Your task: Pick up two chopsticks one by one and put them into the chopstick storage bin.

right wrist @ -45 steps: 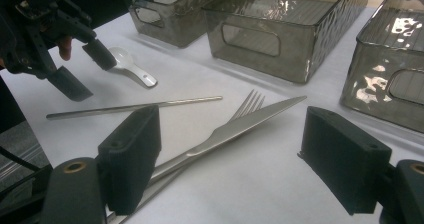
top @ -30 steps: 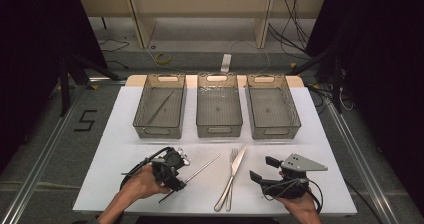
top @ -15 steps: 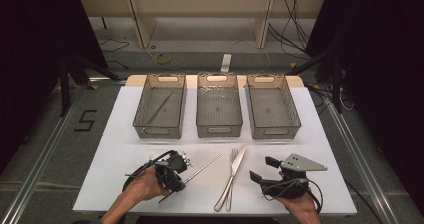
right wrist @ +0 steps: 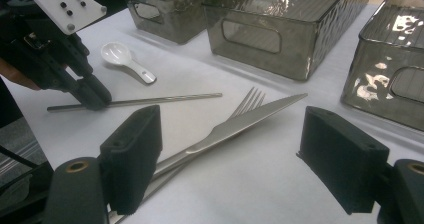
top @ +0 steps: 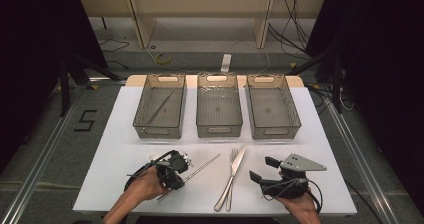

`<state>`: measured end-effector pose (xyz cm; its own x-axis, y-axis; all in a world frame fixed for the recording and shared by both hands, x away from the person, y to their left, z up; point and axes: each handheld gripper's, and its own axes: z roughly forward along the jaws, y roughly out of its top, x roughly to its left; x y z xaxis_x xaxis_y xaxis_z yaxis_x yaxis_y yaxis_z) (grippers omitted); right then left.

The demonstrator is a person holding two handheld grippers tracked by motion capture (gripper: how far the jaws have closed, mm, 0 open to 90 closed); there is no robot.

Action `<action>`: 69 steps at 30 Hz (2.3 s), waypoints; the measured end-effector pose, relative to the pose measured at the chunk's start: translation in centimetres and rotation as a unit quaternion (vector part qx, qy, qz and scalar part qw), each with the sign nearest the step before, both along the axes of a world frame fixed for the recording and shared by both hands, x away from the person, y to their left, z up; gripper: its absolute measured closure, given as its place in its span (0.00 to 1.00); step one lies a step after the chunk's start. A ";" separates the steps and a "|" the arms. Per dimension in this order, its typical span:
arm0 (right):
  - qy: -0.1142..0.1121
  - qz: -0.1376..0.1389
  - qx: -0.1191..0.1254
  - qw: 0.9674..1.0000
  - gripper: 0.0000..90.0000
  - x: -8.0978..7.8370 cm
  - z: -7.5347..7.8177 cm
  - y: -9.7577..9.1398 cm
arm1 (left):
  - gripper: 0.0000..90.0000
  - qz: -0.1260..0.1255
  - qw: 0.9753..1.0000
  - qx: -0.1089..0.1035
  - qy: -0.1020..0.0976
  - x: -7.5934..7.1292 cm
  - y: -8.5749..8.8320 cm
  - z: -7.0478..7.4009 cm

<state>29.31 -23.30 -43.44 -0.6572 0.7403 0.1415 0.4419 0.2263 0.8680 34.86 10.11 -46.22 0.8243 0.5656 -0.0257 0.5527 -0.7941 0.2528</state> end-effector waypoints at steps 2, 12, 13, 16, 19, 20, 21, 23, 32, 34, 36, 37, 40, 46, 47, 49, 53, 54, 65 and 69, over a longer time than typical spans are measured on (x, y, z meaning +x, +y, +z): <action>0.000 0.000 0.000 1.000 0.28 0.0 0.0 0.0 | 0.91 0.002 1.000 -0.001 0.002 0.0 0.0 0.0; 0.001 0.000 0.003 1.000 0.28 0.0 0.0 0.0 | 0.94 0.001 1.000 -0.006 0.004 0.1 0.2 0.0; 0.001 0.000 0.003 1.000 0.28 0.0 0.0 0.0 | 0.94 -0.001 1.000 -0.006 0.004 0.1 0.2 0.1; 0.001 -0.001 0.004 1.000 0.28 0.0 0.1 0.0 | 0.94 0.000 1.000 -0.009 0.002 0.2 0.3 0.2; 0.002 -0.002 0.005 1.000 0.28 0.0 0.1 0.0 | 0.94 0.001 1.000 -0.018 0.003 0.3 0.7 0.6; 0.002 -0.001 0.005 1.000 0.28 0.0 0.1 -0.1 | 0.94 0.003 1.000 -0.023 0.001 0.3 0.8 0.8; 0.002 -0.002 0.005 1.000 0.28 0.0 0.1 -0.1 | 0.94 0.001 1.000 -0.023 -0.001 0.4 0.9 1.0; 0.002 -0.001 0.005 1.000 0.28 0.0 0.1 0.0 | 0.94 0.002 1.000 -0.031 0.000 0.4 1.2 1.5; 0.002 -0.003 0.007 1.000 0.28 0.1 0.0 -0.1 | 0.94 0.008 0.997 -0.068 -0.017 0.4 2.2 3.4; 0.003 -0.004 0.006 1.000 0.28 0.1 0.0 -0.1 | 0.94 0.009 0.997 -0.076 -0.021 0.4 2.4 3.8; 0.003 -0.004 0.007 1.000 0.28 0.1 0.0 -0.1 | 0.94 0.012 0.996 -0.085 -0.024 0.5 2.7 4.4; 0.003 -0.004 0.007 1.000 0.28 0.1 0.0 -0.2 | 0.94 0.015 0.995 -0.093 -0.031 0.6 2.9 4.8; 0.005 -0.004 0.008 1.000 0.28 0.1 0.0 -0.2 | 0.94 0.024 0.992 -0.117 -0.047 0.9 3.6 6.1; 0.005 -0.006 0.008 1.000 0.28 0.2 -0.1 -0.3 | 0.94 0.054 0.982 -0.157 -0.086 2.5 5.3 8.4; 0.005 -0.006 0.007 1.000 0.28 0.2 -0.1 -0.3 | 0.94 0.058 0.982 -0.160 -0.086 2.8 5.6 8.7; 0.006 -0.006 0.008 1.000 0.28 0.2 -0.1 -0.3 | 0.94 0.070 0.979 -0.159 -0.102 3.4 6.0 9.2; 0.007 -0.006 0.009 1.000 0.28 0.2 -0.1 -0.4 | 0.94 0.095 0.973 -0.170 -0.121 4.7 7.0 9.7; 0.006 -0.006 0.009 1.000 0.28 0.2 -0.2 -0.4 | 0.94 0.102 0.971 -0.175 -0.130 5.0 7.2 9.8; 0.004 -0.010 0.014 1.000 0.28 0.2 -0.1 -0.5 | 0.94 0.170 0.953 -0.197 -0.157 9.4 9.5 10.8; 0.003 -0.010 0.014 1.000 0.28 0.2 -0.1 -0.5 | 0.94 0.190 0.949 -0.195 -0.160 10.9 9.7 10.7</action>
<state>29.49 -23.82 -43.53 -0.6415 0.7488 0.1663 0.4513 0.1931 0.8712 45.75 19.84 -35.51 0.5637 0.8223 -0.0778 0.6261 -0.3640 0.6896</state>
